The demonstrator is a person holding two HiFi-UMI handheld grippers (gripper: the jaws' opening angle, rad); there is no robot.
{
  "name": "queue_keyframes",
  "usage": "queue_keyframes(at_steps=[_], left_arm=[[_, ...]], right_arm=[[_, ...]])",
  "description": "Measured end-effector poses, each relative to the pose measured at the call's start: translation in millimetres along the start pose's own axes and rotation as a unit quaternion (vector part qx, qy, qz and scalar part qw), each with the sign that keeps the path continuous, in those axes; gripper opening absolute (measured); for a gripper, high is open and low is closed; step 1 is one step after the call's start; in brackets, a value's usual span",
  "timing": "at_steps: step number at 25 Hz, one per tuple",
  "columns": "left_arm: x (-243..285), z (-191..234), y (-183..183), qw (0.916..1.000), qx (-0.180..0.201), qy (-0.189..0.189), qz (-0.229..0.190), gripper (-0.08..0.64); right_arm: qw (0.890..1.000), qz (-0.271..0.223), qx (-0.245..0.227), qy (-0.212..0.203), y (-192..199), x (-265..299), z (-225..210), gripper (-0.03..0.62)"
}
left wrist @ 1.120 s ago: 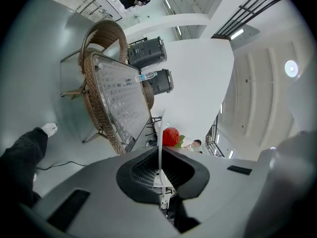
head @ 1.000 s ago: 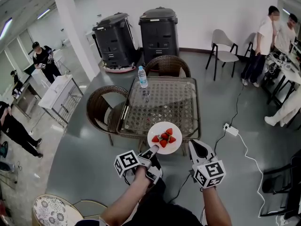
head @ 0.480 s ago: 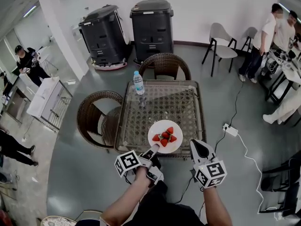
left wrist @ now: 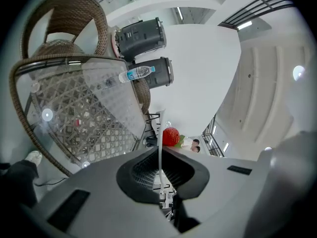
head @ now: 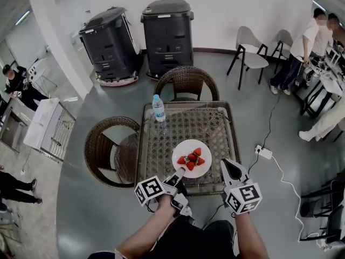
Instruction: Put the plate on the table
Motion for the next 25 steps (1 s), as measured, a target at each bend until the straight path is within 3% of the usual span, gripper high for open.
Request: queue_keyframes(at_steps=[10,25], left_arm=[[22.6,8.3,-15.6,1.0000,0.006,-0.004,0.006,0.015],[62.2,41.6,-38.9,0.9993,0.001,-0.035,-0.015,0.015]], right_arm=[[1.000,0.004,0.006,0.005,-0.3,17.2,-20.4,0.005],[0.999,0.025,0.009,-0.035,2.2,64.6,-54.3,0.005]])
Point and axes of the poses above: the fingertips, and each gripper's own axes: x forward along the fingers, z to its left, y out of its underside, the point moved 3 cm from there along -x, backward along the fingers, and after that the axes turned 6 degrees about z, right-handed, at the moved point
